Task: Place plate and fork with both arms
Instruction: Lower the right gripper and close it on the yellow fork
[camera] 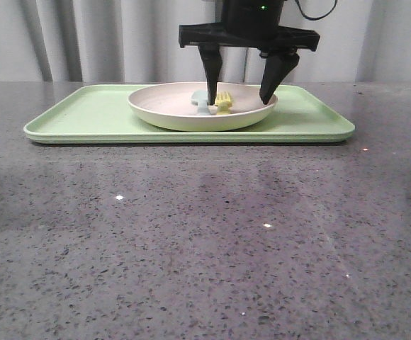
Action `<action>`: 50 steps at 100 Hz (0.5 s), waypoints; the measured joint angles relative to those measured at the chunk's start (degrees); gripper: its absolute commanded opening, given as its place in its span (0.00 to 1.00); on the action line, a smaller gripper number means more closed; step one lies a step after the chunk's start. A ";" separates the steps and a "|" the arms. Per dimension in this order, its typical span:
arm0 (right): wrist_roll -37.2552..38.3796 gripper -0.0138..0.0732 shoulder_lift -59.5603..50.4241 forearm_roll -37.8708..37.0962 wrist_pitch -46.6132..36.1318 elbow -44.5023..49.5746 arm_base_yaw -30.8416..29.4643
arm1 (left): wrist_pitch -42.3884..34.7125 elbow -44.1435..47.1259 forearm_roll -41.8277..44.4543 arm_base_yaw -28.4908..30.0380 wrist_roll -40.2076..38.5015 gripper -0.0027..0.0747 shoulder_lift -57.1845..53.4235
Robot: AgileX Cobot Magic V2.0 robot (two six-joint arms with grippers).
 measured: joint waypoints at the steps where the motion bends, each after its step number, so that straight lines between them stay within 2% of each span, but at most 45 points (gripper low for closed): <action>1: 0.00 0.79 0.00 0.00 0.00 0.00 0.00 | 0.00 0.00 0.00 0.00 0.00 0.45 0.00; 38: 0.09 0.79 1.64 0.00 -0.24 -0.08 0.00 | 0.00 0.00 0.00 0.00 0.00 0.45 0.00; 50: 0.09 0.72 1.64 0.00 -0.30 -0.08 0.00 | 0.00 0.00 0.00 0.00 0.00 0.45 0.00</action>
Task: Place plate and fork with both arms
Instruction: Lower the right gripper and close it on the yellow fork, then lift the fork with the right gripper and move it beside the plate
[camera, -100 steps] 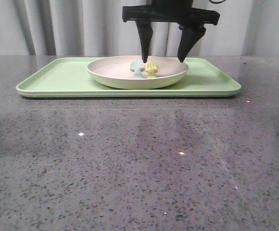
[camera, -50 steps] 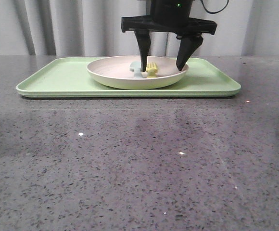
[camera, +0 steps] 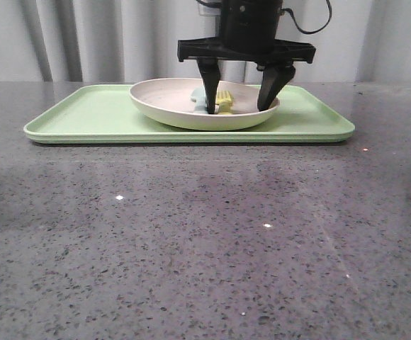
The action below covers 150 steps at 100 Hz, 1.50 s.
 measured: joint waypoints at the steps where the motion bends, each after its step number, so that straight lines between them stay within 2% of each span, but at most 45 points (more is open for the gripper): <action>1: 0.00 0.71 0.00 0.00 0.00 0.00 0.00 | 0.00 0.00 0.00 0.00 0.00 0.45 0.00; 19: 0.00 0.52 0.21 -0.13 0.00 0.00 0.00 | 0.00 0.00 0.00 0.00 0.00 0.45 0.00; 34: 0.00 0.41 0.21 -0.13 0.00 0.00 0.00 | 0.00 0.00 0.00 0.00 0.00 0.45 0.00; 43: 0.00 0.37 0.21 -0.13 0.00 0.00 0.00 | 0.00 0.00 0.00 0.00 0.00 0.45 0.00; 70: 0.00 0.35 0.21 -0.13 0.00 0.00 0.00 | 0.09 0.00 0.00 0.00 0.00 0.45 0.00; 94: 0.00 0.16 0.21 -0.13 0.00 0.00 0.00 | 0.23 0.00 0.00 0.00 0.00 0.45 0.00; 101: 0.00 0.14 0.21 -0.13 0.00 0.00 0.00 | 0.23 0.00 0.00 0.00 0.00 0.45 0.00; 150: 0.00 0.14 -0.62 -0.45 0.99 -3.21 0.00 | 0.36 0.00 0.00 0.00 0.00 0.44 0.00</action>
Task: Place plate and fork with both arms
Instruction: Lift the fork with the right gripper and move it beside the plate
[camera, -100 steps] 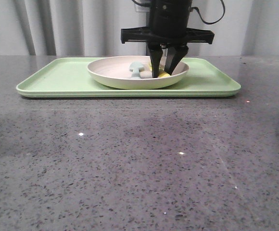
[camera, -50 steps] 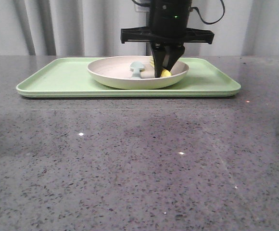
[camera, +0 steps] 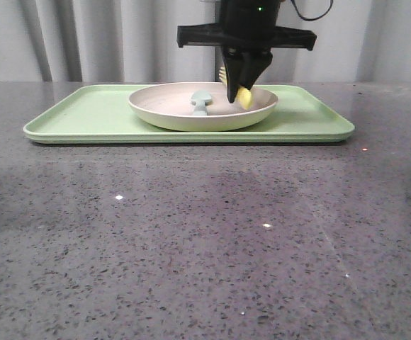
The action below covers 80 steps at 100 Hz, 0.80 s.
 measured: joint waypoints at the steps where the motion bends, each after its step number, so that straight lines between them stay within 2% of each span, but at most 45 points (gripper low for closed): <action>1: 0.00 0.14 -0.02 0.00 0.00 -0.14 0.00 | 0.00 0.00 0.00 0.00 0.00 0.44 0.00; 32: 0.00 0.14 -4.37 -4.60 0.36 -0.75 -1.08 | 0.00 0.00 0.00 0.00 0.00 0.44 0.00; 58: -0.10 0.14 -6.91 -4.25 0.48 0.07 -5.78 | 0.00 0.00 0.00 0.00 0.00 0.44 0.00; 80: -1.00 0.14 -8.23 -3.82 0.58 4.31 -7.93 | 0.00 0.00 0.00 0.00 0.00 0.44 0.00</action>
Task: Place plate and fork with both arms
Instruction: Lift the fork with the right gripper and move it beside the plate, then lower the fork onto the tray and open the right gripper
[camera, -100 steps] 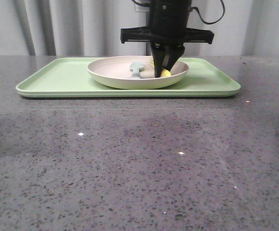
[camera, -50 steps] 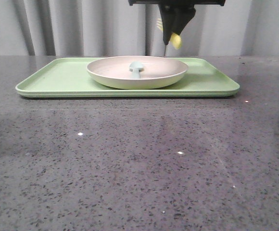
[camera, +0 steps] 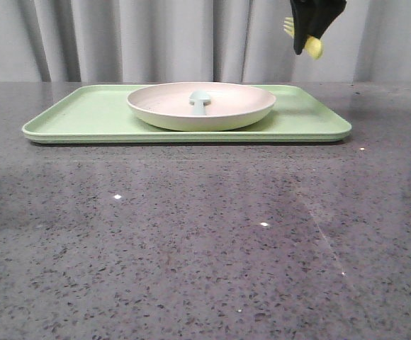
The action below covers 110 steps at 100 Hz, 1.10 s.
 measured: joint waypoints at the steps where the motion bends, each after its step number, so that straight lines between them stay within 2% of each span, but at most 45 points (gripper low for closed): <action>1: -0.08 0.14 0.01 0.00 0.00 0.28 -0.10 | 0.00 0.00 0.00 0.00 0.00 0.44 0.00; 26: -0.82 0.14 0.01 1.21 0.00 4.16 -0.49 | 0.00 0.00 0.00 0.00 0.00 0.44 0.00; 73: -5.95 0.14 1.92 13.06 -0.10 4.34 -5.73 | 0.00 0.00 0.00 0.00 0.00 0.44 0.00; 103: -6.16 0.15 4.61 14.58 -0.21 4.45 -5.73 | 0.00 0.00 -0.09 0.00 0.00 0.44 0.00; 110: -6.16 0.18 4.65 14.58 -0.21 4.46 -5.73 | 0.00 0.00 -0.09 0.00 0.00 0.44 0.00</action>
